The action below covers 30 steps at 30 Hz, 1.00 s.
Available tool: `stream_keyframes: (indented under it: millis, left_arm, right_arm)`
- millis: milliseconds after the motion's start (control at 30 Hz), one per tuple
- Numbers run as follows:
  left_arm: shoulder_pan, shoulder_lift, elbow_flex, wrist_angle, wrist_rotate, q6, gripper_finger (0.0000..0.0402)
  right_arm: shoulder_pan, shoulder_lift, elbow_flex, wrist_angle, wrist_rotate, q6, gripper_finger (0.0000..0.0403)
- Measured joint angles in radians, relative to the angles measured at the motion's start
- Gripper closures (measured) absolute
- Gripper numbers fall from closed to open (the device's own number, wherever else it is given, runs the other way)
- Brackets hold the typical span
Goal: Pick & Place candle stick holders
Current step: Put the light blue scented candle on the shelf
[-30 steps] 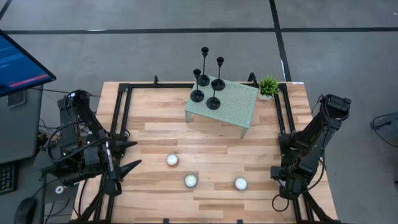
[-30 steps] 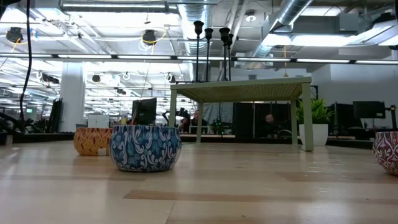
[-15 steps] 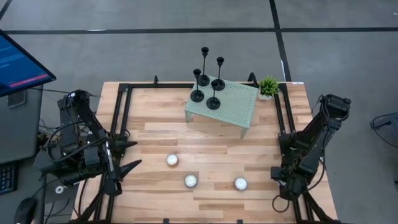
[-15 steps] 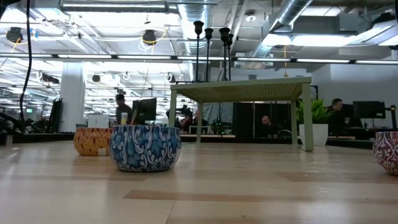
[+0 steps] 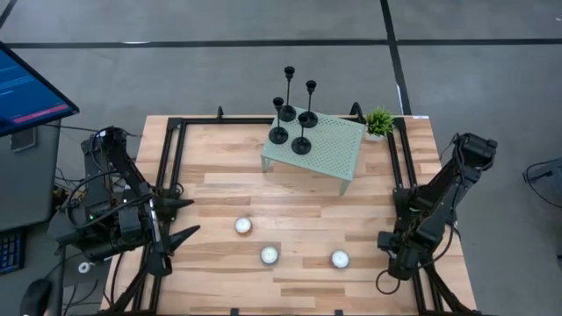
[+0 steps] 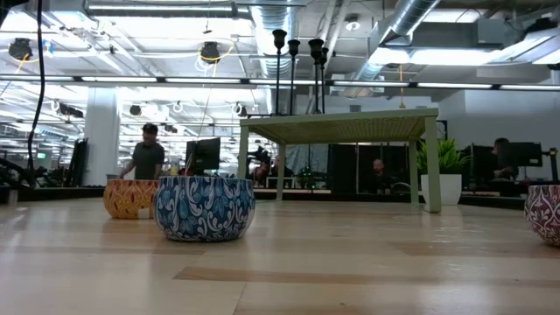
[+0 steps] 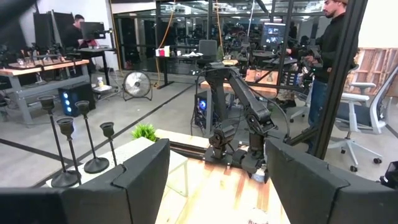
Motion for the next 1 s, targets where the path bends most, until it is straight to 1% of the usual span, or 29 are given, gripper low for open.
stream_keyframes:
  millis: [200, 367, 500, 767, 867, 1000]
  left_arm:
    - [0.0, 0.0, 0.0, 0.0, 0.0, 0.001, 0.0138]
    - [0.0, 0.0, 0.0, -0.001, 0.0, 0.001, 0.0138]
    - [0.0, 0.0, 0.0, -0.003, 0.0, 0.001, 0.0138]
    - [0.0, 0.0, 0.0, -0.003, 0.0, 0.001, 0.0138]
    - [0.0, 0.0, 0.0, -0.003, 0.0, 0.001, 0.0138]
    - [0.0, 0.0, 0.0, -0.003, 0.0, 0.001, 0.0138]
  right_arm:
    - [-0.067, 0.0, 0.003, -0.006, -0.006, -0.029, 0.0147]
    - [-0.076, 0.0, 0.028, -0.013, -0.012, -0.047, 0.0142]
    - [-0.055, 0.0, 0.028, -0.022, -0.032, -0.015, 0.0114]
    - [0.016, 0.002, 0.011, -0.021, -0.047, 0.075, 0.0016]
    - [0.055, 0.002, -0.006, 0.008, -0.056, 0.105, 0.0008]
    - [0.107, 0.0, -0.012, 0.02, -0.024, 0.135, 0.0023]
